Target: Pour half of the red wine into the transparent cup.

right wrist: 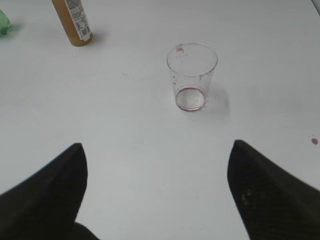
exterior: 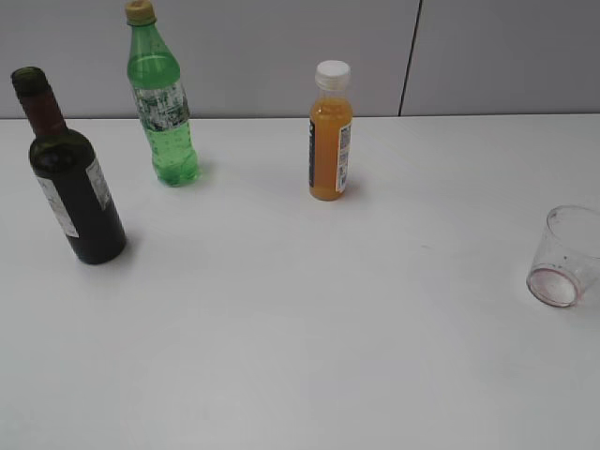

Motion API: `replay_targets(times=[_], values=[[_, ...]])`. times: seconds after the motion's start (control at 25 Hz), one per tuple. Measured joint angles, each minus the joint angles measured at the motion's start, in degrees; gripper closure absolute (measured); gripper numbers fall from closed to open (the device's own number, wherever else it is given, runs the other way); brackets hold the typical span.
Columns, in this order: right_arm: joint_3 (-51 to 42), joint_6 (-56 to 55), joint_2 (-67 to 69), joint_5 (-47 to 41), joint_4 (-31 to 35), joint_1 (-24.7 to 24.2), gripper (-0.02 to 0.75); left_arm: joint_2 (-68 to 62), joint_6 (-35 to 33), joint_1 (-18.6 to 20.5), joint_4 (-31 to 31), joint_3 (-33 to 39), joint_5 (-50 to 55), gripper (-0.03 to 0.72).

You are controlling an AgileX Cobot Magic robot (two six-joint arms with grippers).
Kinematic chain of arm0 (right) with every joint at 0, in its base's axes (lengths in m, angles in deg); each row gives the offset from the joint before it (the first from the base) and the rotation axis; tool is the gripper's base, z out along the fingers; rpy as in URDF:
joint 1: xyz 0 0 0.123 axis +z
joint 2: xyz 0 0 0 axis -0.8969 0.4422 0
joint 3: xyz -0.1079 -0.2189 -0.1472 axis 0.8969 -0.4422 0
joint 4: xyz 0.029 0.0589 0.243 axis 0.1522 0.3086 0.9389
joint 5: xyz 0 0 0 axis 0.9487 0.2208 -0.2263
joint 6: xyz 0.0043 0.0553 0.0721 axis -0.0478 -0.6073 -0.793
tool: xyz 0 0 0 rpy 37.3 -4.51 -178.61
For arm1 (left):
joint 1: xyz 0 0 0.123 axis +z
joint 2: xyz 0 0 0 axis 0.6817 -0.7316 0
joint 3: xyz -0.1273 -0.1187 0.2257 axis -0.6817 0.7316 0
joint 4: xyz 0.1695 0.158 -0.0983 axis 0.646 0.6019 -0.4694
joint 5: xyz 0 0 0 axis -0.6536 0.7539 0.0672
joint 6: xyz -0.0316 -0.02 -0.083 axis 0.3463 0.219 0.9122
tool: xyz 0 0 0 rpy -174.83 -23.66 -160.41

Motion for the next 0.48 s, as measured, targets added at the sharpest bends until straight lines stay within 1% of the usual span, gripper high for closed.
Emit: replay_targets(times=[0.2, 0.48], values=[[0.0, 0.0, 0.0, 0.0, 0.0, 0.0, 0.07, 0.0, 0.0, 0.0, 0.0, 0.0, 0.0, 0.179], [0.07, 1.15, 0.0, 0.22, 0.12, 0.0, 0.07, 0.0, 0.0, 0.0, 0.0, 0.0, 0.0, 0.205]])
